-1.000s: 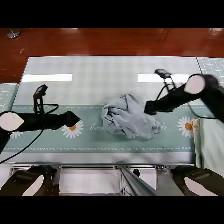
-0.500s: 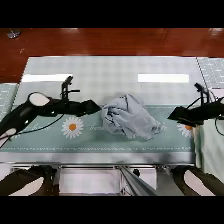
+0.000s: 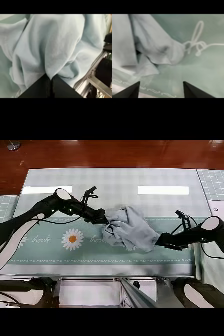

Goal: Fold the shirts.

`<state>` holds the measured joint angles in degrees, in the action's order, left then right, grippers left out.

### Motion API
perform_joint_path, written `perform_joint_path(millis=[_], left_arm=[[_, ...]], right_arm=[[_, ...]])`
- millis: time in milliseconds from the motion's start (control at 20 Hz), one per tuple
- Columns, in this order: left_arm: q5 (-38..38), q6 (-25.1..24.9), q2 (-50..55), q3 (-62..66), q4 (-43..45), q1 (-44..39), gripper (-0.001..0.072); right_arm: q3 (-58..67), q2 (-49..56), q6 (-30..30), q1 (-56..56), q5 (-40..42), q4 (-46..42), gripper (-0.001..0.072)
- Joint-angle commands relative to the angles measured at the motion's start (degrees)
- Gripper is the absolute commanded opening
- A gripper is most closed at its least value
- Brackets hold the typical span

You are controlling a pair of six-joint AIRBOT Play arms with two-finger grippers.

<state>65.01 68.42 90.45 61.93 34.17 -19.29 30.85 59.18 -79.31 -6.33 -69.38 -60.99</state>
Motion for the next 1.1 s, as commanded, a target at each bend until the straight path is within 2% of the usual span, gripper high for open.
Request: perform_joint_path(millis=[0,250,300,350,400,450,600,850,950,1050], left_arm=[[4.09,-0.68,1.79,2.93,0.98,0.07,0.002],[4.09,-0.7,1.66,3.21,0.98,0.07,0.002],[3.91,-0.74,1.53,3.21,0.98,0.07,0.002],[3.21,-0.76,1.01,3.21,0.98,0.09,0.002],[2.34,-0.74,0.02,3.23,0.98,0.11,0.002],[1.36,-0.74,-1.46,3.23,0.98,0.33,0.002],[1.42,-0.72,-7.34,5.77,1.01,1.99,0.002],[1.51,-0.61,-19.23,17.73,1.01,5.64,0.002],[1.49,0.42,-23.8,24.35,1.01,7.06,0.002],[1.51,3.48,-28.2,31.04,0.98,8.28,0.0019]], right_arm=[[-0.74,2.21,-0.09,4.46,3.32,4.5,0.0619],[1.79,9.03,0.5,11.34,9.66,11.91,0.0609],[3.1,10.38,0.5,12.31,10.47,12.35,0.0492],[4.63,11.52,0.48,12.57,10.69,12.46,0.0318],[6.54,12.33,0.66,12.55,10.49,12.41,0.0066],[8.66,12.44,0.76,12.41,10.45,11.58,0.0025],[20.7,12.28,0.31,12.11,5.33,5.77,0.0024],[53.4,11.39,-3.61,12.09,-2.71,-1.42,0.0024],[67.38,10.12,-4.7,12.11,-3.98,-3.32,0.0024],[80.32,8.41,-5.11,12.11,-6.97,-3.17,0.0024]])
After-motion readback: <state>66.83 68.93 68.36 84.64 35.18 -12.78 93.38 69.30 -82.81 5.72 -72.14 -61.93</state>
